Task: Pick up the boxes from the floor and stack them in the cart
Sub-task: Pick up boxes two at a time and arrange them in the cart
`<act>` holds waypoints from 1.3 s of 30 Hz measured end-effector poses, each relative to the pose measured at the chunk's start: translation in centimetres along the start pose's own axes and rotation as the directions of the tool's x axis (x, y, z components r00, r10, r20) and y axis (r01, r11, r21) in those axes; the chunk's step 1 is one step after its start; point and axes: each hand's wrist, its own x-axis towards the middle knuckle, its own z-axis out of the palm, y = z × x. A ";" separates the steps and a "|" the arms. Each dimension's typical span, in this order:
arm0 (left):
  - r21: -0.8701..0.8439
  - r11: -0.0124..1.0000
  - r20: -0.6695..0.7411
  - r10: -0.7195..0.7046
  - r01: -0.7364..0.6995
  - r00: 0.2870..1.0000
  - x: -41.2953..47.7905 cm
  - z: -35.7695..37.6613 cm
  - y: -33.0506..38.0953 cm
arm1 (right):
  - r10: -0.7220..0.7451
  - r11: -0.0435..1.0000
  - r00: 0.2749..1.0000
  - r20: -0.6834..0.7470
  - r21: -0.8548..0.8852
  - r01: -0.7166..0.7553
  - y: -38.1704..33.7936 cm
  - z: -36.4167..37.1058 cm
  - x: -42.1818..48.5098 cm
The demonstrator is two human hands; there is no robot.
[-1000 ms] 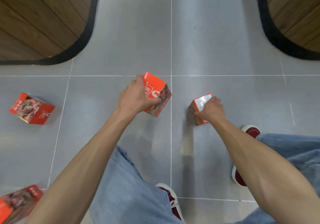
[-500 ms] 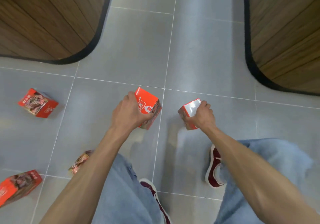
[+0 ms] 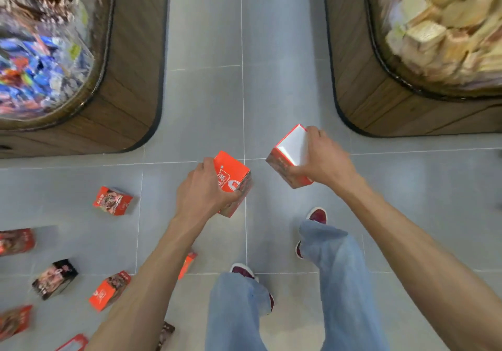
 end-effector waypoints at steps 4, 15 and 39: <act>-0.036 0.998 -0.017 0.056 -0.057 0.998 -1.3 -7.4 9.8 | 0.025 0.999 0.999 -0.048 0.030 -0.024 2.7 -11.4 -3.0; -0.147 0.929 -0.123 0.322 -0.338 0.939 -0.4 -13.6 33.7 | 0.224 0.972 0.932 -0.285 0.138 -0.191 18.1 -30.4 -5.8; -0.102 0.336 0.123 0.938 -0.936 0.323 -1.5 1.5 96.3 | 0.903 0.417 0.258 -0.343 0.556 -0.719 64.3 -48.0 -22.6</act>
